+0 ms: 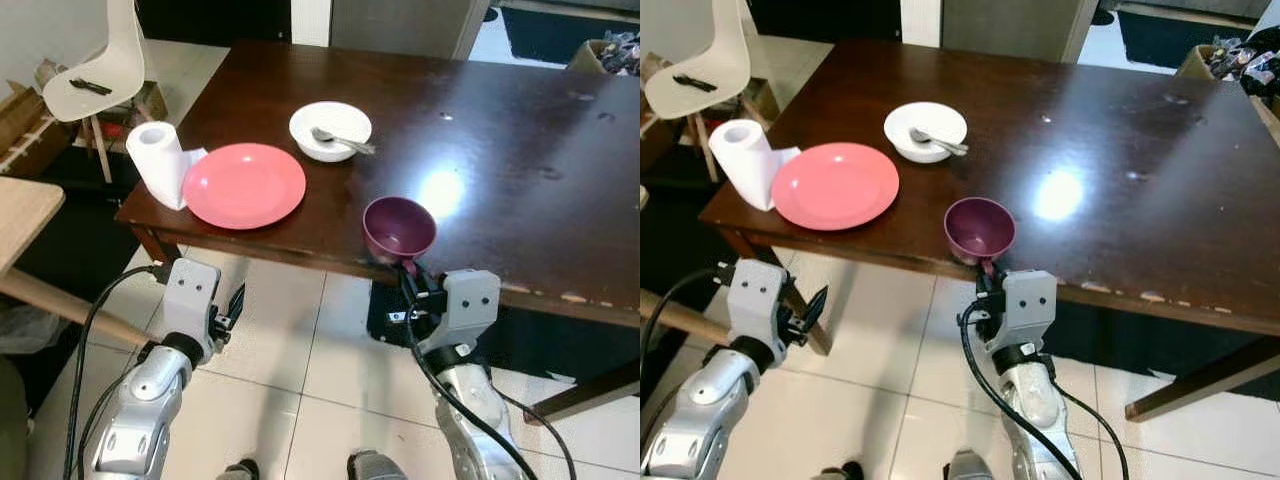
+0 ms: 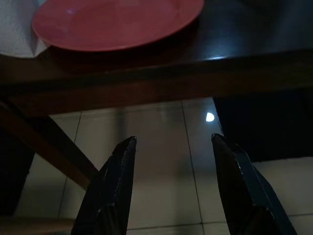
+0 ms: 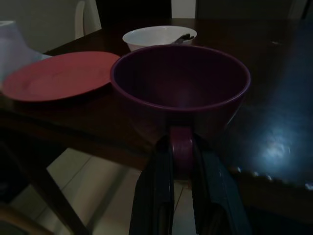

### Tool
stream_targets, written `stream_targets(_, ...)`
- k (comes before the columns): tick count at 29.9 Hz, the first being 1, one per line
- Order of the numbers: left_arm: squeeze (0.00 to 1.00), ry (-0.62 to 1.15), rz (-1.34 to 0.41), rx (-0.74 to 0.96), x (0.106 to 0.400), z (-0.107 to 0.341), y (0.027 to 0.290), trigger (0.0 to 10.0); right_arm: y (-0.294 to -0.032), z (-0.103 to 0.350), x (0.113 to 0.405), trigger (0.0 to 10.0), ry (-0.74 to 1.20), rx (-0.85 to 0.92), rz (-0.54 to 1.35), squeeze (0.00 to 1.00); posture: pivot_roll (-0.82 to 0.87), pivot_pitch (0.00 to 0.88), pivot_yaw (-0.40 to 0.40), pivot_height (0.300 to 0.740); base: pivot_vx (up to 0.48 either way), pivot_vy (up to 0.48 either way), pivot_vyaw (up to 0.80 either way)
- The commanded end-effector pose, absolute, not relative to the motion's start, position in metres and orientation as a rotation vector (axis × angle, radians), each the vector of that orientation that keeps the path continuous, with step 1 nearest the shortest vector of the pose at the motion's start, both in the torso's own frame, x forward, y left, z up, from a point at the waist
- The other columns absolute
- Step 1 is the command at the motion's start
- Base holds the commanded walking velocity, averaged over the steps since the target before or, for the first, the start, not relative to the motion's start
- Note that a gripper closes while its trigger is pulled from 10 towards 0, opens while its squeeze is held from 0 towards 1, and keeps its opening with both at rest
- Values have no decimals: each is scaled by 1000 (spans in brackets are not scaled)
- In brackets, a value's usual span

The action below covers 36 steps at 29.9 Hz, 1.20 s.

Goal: Setting the table

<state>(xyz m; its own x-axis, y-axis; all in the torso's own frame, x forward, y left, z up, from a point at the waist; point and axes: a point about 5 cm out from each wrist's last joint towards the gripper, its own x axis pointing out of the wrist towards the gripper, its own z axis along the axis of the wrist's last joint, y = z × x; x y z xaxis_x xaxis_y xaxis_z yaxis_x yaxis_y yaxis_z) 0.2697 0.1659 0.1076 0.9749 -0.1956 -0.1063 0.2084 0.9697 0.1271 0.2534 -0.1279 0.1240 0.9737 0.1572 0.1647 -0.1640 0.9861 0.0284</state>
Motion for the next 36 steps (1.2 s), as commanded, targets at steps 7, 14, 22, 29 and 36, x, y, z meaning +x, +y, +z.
stream_targets(7,0,124,-213,149,265,103,166,10000,-128,122,251,10000,-150,53,151,0,-162,79,76,740,-386,0,0)
stream_targets(14,0,127,-217,148,265,103,166,10000,-126,121,250,10000,-147,57,153,0,-163,80,74,740,-387,0,0)
stream_targets(22,0,128,-219,145,265,103,165,10000,-127,122,251,10000,-146,58,155,0,-162,81,73,740,-385,0,0)
stream_targets(29,0,131,-226,145,265,103,164,10000,-126,121,250,10000,-144,62,156,0,-167,80,78,740,-386,0,0)
stream_targets(36,0,132,-232,147,266,102,163,10000,-127,122,250,10000,-148,64,156,0,-170,77,79,740,-378,0,0)
